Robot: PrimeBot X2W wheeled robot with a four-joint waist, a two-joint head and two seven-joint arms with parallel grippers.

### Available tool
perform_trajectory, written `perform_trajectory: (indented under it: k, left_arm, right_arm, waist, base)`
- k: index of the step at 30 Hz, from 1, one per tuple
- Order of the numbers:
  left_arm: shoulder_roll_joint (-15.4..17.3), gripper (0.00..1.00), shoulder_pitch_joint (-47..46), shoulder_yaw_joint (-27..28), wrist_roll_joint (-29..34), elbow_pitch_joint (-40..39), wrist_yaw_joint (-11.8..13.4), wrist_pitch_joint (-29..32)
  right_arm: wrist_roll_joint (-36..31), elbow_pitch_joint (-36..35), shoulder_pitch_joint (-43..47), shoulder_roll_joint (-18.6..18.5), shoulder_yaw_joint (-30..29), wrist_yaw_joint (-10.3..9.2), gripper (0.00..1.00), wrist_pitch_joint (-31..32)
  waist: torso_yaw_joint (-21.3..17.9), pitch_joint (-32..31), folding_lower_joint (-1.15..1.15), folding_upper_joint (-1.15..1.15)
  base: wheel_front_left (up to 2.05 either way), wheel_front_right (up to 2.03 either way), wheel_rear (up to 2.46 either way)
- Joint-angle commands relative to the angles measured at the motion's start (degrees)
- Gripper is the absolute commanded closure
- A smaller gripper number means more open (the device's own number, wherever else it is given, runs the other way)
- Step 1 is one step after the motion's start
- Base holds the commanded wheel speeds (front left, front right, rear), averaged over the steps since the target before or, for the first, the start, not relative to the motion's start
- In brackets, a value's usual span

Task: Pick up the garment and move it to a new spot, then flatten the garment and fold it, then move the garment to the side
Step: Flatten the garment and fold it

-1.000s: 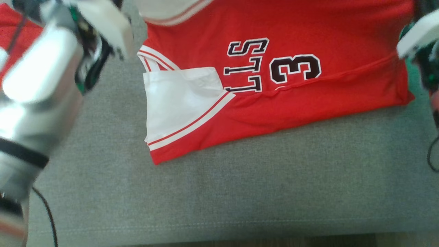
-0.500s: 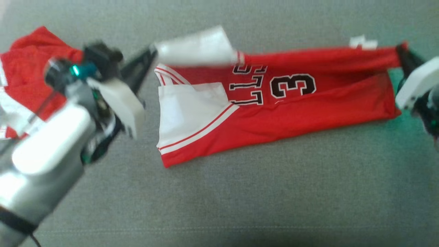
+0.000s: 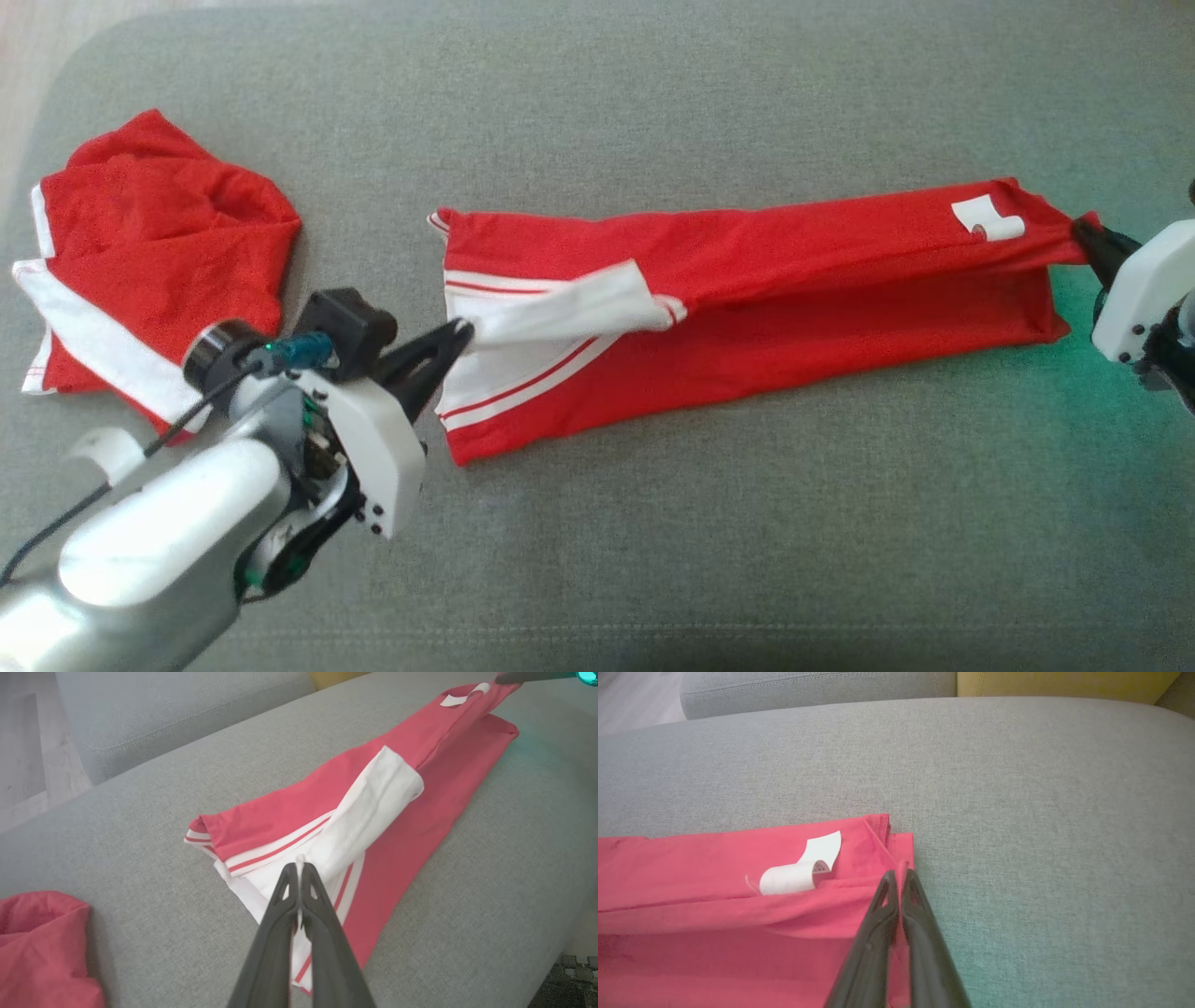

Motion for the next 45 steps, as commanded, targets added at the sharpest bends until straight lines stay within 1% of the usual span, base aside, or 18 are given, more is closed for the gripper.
perform_trajectory:
  k: [1, 6, 9, 10, 11, 12, 13, 17, 20, 25, 28, 29, 30, 33, 36, 39, 42, 45]
  left_arm:
    - [2.4, 1.00, -1.7, 2.5, -0.4, -1.5, 0.5, 0.1]
    - [1.6, 1.00, -1.4, 1.8, -0.1, -0.5, 0.6, 0.1]
    - [0.9, 1.00, -1.3, 1.3, 0.3, 1.1, 0.5, -0.3]
    - [0.5, 0.91, -1.1, 1.2, 0.2, 1.7, 0.5, -0.4]
    - [0.2, 0.67, -0.9, 1.1, 0.2, 2.2, 0.6, -0.6]
    - [-0.1, 0.36, -0.7, 0.9, 0.1, 2.8, 0.6, -0.8]
    - [-0.5, 0.00, -0.4, 0.9, -0.1, 3.4, 0.8, -0.9]
    - [-2.4, 0.00, 0.3, 2.6, -0.6, 5.9, 3.6, -3.4]
    - [-4.1, 0.00, 0.9, 4.9, -1.7, 7.9, 6.0, -6.8]
    - [-7.6, 0.00, 2.7, 12.5, -6.6, 11.1, 9.0, -14.3]
    - [-9.8, 0.00, 3.7, 17.8, -7.1, 11.3, 10.1, -16.3]
    - [-10.7, 0.00, 4.2, 20.0, -6.7, 10.9, 10.4, -16.5]
    - [-10.7, 0.00, 4.2, 20.0, -6.7, 10.9, 10.4, -16.5]
    - [-14.0, 0.00, 7.1, 28.8, -1.7, 7.3, 11.3, -16.6]
    - [-18.0, 0.00, 12.1, 36.1, 4.0, 4.1, 10.5, -16.6]
    - [-22.2, 0.00, 16.8, 41.8, 9.4, 2.0, 8.9, -16.6]
    - [-25.8, 0.00, 21.0, 45.6, 14.4, 1.2, 6.7, -16.6]
    - [-29.1, 0.00, 24.5, 48.2, 17.6, 1.8, 4.1, -16.6]
  right_arm:
    - [0.7, -1.1, 0.8, -1.8, 0.1, 0.37, 1.00, -0.2]
    - [0.4, -1.5, 0.8, -2.0, 2.1, 0.37, 1.00, 0.8]
    - [1.2, -1.8, 0.9, -2.2, 3.2, 0.37, 1.00, 3.0]
    - [1.6, -1.6, 1.0, -2.3, 3.4, 0.37, 1.00, 4.1]
    - [1.9, -1.5, 1.1, -2.5, 3.7, 0.37, 0.73, 5.0]
    - [2.1, -1.3, 1.2, -2.6, 3.8, 0.37, 0.00, 5.6]
    - [2.2, -1.4, 1.1, -2.7, 3.9, 0.37, 0.00, 5.9]
    - [3.7, -2.5, 0.6, -2.4, 2.3, 0.37, 0.00, 3.7]
    - [3.9, -3.3, 0.2, -2.1, 0.8, 0.37, 0.00, 0.0]
    - [4.2, -6.0, 0.9, -0.3, -1.7, 0.37, 0.00, -7.9]
    - [3.1, -8.0, 1.6, 0.9, -3.1, 0.37, 0.00, -13.7]
    - [3.0, -8.7, 2.0, 1.5, -3.9, 0.37, 0.00, -15.6]
    - [3.0, -8.7, 2.0, 1.5, -3.9, 0.37, 0.00, -15.6]
    - [0.8, -10.0, 3.3, 3.1, -5.5, 0.37, 0.00, -20.9]
    - [-3.6, -10.9, 4.8, 5.2, -6.7, 0.37, 0.00, -25.5]
    - [-9.5, -11.5, 6.9, 7.8, -9.1, 0.37, 0.00, -27.7]
    - [-14.8, -12.6, 9.8, 10.9, -12.9, 0.37, 0.00, -28.3]
    - [-19.3, -13.5, 13.5, 14.0, -17.3, 0.37, 0.00, -28.4]
  waist:
    - [0.0, 0.3, 0.00, -0.01]
    - [0.0, 1.4, 0.00, -0.01]
    - [-0.4, 1.6, 0.00, -0.01]
    - [-0.6, 1.5, 0.00, -0.01]
    - [-0.8, 1.3, 0.00, -0.01]
    - [-0.9, 1.1, 0.00, -0.01]
    - [-1.1, 1.0, 0.00, -0.01]
    - [-1.6, 0.1, 0.00, -0.01]
    - [-1.7, -0.8, 0.00, -0.01]
    - [-1.8, -2.4, 0.00, -0.01]
    - [-1.8, -3.4, 0.00, -0.01]
    - [-1.8, -3.6, 0.00, -0.01]
    - [-1.8, -3.6, 0.00, -0.01]
    - [-1.9, -4.3, 0.00, -0.01]
    - [-2.2, -4.7, 0.00, -0.01]
    - [-2.3, -5.0, 0.00, -0.01]
    - [-2.3, -5.4, 0.00, -0.01]
    - [-2.1, -5.8, 0.00, -0.01]
  base:
    - [0.00, 0.00, 0.00]
    - [0.00, 0.00, 0.00]
    - [0.00, 0.00, 0.00]
    - [0.00, 0.00, 0.00]
    - [0.00, 0.00, 0.00]
    - [0.00, 0.00, 0.00]
    - [0.00, 0.00, 0.00]
    - [0.00, 0.00, 0.00]
    - [0.00, 0.00, 0.00]
    - [0.00, 0.00, 0.00]
    - [0.00, 0.00, 0.00]
    - [0.00, 0.00, 0.00]
    - [0.00, 0.00, 0.00]
    - [0.00, 0.00, 0.00]
    - [0.00, 0.00, 0.00]
    - [0.00, 0.00, 0.00]
    - [0.00, 0.00, 0.00]
    - [0.00, 0.00, 0.00]
